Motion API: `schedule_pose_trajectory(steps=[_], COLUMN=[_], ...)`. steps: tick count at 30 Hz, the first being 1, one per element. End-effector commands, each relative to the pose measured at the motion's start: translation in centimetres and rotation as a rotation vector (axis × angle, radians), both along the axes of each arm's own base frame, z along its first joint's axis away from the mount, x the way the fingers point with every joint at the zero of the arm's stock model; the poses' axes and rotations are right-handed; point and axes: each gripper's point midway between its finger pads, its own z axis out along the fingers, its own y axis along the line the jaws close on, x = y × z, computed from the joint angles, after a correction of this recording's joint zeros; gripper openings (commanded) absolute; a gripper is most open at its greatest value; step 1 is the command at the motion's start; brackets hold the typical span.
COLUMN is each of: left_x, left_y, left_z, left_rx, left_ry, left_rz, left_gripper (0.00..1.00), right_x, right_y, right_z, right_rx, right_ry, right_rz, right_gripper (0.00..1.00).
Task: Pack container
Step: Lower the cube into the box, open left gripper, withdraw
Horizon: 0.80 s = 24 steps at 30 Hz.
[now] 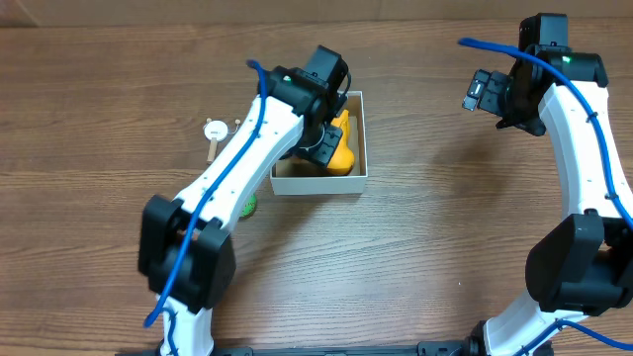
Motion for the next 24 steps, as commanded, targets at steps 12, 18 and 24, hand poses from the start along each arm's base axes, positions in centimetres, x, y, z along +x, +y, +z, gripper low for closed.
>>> schedule_pose_trajectory(steps=[12, 18, 24], left_x=[-0.3, -0.7, -0.4], left_y=[2.0, 2.2, 2.1], left_z=[-2.8, -2.8, -2.5], left_rx=[0.136, 0.144, 0.138], left_ry=[0.064, 0.078, 0.067], left_rz=[0.025, 0.024, 0.024], left_gripper=[0.49, 0.55, 0.66], right_x=[0.4, 0.4, 0.4], right_y=[0.1, 0.1, 0.1], right_z=[2.1, 2.1, 2.1], right_rx=[0.0, 0.0, 0.0], right_ry=[-0.058, -0.058, -0.058], right_rz=[-0.001, -0.001, -0.001], right_gripper=[1.0, 1.0, 1.0])
